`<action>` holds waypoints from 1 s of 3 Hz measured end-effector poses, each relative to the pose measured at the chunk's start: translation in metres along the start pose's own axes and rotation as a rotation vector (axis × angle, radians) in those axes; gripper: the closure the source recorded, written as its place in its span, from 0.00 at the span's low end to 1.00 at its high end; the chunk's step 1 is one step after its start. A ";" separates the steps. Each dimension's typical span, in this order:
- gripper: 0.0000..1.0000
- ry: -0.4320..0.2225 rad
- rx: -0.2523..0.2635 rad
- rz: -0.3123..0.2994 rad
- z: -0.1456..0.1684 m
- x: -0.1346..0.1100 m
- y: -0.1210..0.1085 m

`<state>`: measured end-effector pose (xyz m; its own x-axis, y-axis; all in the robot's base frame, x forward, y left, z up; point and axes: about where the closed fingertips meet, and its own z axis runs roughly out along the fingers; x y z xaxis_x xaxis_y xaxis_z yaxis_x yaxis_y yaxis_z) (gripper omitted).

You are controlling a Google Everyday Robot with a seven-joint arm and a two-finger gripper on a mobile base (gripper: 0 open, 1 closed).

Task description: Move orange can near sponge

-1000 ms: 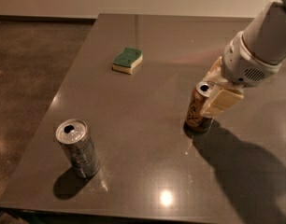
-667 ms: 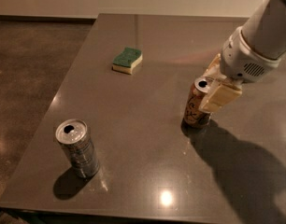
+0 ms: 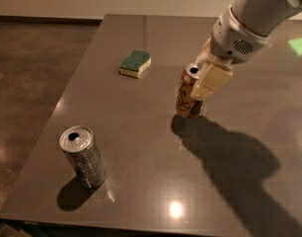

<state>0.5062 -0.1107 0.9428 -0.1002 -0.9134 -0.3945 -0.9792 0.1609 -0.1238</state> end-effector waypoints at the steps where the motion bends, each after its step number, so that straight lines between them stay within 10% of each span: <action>1: 1.00 -0.040 -0.005 -0.020 0.011 -0.037 -0.028; 3: 1.00 -0.049 -0.002 -0.004 0.048 -0.087 -0.085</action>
Offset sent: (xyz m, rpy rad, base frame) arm 0.1115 0.1022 0.0068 0.0771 -0.0042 0.0362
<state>0.6063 -0.0263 0.9438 -0.0877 -0.8948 -0.4378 -0.9798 0.1567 -0.1240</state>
